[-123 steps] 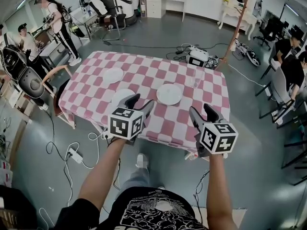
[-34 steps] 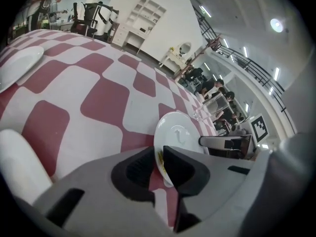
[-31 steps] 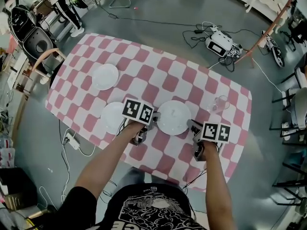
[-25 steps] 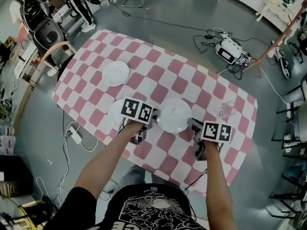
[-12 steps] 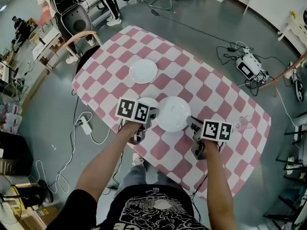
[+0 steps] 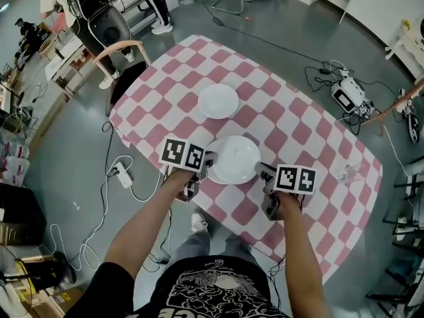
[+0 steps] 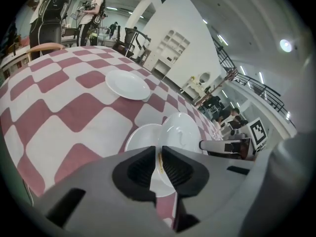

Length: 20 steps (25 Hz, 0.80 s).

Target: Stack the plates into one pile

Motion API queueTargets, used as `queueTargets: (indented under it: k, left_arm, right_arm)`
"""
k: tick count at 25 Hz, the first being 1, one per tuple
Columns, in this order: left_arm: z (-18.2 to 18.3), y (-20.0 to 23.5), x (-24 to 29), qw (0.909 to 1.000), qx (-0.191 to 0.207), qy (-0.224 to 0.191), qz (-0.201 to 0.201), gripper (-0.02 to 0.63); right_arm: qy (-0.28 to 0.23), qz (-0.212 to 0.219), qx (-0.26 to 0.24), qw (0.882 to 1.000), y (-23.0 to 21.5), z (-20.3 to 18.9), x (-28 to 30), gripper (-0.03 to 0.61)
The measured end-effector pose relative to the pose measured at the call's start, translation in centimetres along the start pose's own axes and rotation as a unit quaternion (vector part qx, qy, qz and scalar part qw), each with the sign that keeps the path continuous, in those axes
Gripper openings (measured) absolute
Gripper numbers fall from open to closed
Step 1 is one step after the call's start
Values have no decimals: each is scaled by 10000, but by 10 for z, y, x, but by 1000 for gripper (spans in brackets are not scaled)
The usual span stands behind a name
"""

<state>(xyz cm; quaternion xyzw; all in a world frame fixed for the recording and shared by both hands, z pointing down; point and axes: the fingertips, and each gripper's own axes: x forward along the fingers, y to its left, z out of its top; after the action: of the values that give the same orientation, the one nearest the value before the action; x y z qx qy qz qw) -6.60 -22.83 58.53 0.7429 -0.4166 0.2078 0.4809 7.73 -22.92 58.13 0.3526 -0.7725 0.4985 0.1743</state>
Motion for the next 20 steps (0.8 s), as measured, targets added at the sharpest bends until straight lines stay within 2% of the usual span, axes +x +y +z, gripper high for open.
queueTargets:
  k: [9,15,20]
  left_arm:
    - [-9,34,-8,9996,60,293,-24,58]
    - [-14,45,-4,9984,245,512,-13,64]
    - [-16,47,-3,9975,422,559,-75,71]
  right_arm:
    - [39,-322,33,9995,15,-14,29,43]
    - [125,-720,-308,9969,16,-20,38,60]
    - [-27,-1018,-518,9934,13,-18,35,72]
